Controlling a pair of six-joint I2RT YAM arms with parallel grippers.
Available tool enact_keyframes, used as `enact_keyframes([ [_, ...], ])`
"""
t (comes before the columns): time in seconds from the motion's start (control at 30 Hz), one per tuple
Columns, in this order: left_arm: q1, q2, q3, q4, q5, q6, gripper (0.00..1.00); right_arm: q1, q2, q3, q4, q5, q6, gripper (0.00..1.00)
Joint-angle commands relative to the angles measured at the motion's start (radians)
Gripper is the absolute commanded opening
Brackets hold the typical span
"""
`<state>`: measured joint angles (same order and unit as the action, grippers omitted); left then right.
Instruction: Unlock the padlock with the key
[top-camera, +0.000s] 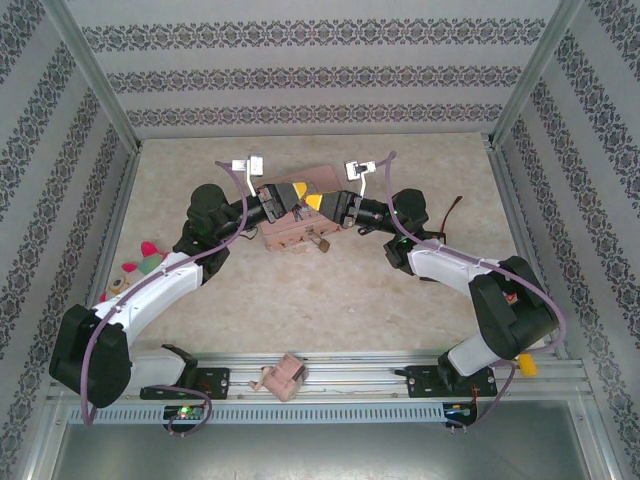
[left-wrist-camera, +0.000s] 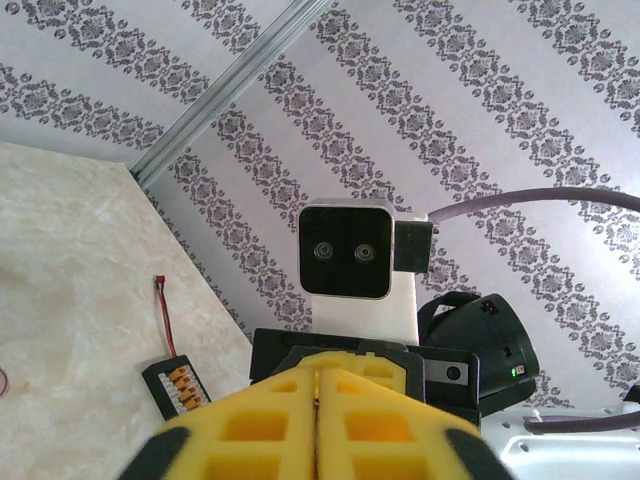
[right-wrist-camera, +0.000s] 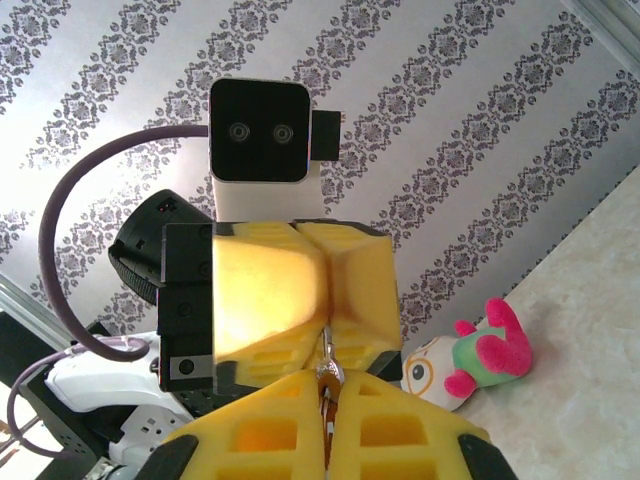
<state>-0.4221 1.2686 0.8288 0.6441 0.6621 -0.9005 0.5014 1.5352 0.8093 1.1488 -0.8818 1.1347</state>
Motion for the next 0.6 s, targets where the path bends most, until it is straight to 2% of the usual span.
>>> enact_keyframes([
  [0.0,0.018,-0.011,-0.014,0.033,-0.042,-0.015,0.50,-0.006,0.006,0.000,0.039,0.007,0.003,0.00],
  [0.13,0.019,-0.050,-0.023,-0.030,-0.104,0.009,0.96,-0.031,-0.008,-0.043,0.001,0.034,0.013,0.00],
  [0.17,0.019,-0.062,-0.026,-0.044,-0.123,0.018,0.99,-0.038,-0.013,-0.056,-0.009,0.040,0.017,0.00],
  [0.4,0.002,-0.176,-0.068,-0.191,-0.339,0.096,0.99,-0.116,-0.100,-0.162,-0.153,0.065,0.025,0.00],
  [0.5,-0.036,-0.213,-0.074,-0.310,-0.466,0.143,0.99,-0.141,-0.193,-0.197,-0.342,0.093,-0.057,0.00],
  [0.57,-0.097,-0.229,-0.069,-0.388,-0.578,0.183,0.99,-0.153,-0.263,-0.199,-0.509,0.114,-0.139,0.00],
])
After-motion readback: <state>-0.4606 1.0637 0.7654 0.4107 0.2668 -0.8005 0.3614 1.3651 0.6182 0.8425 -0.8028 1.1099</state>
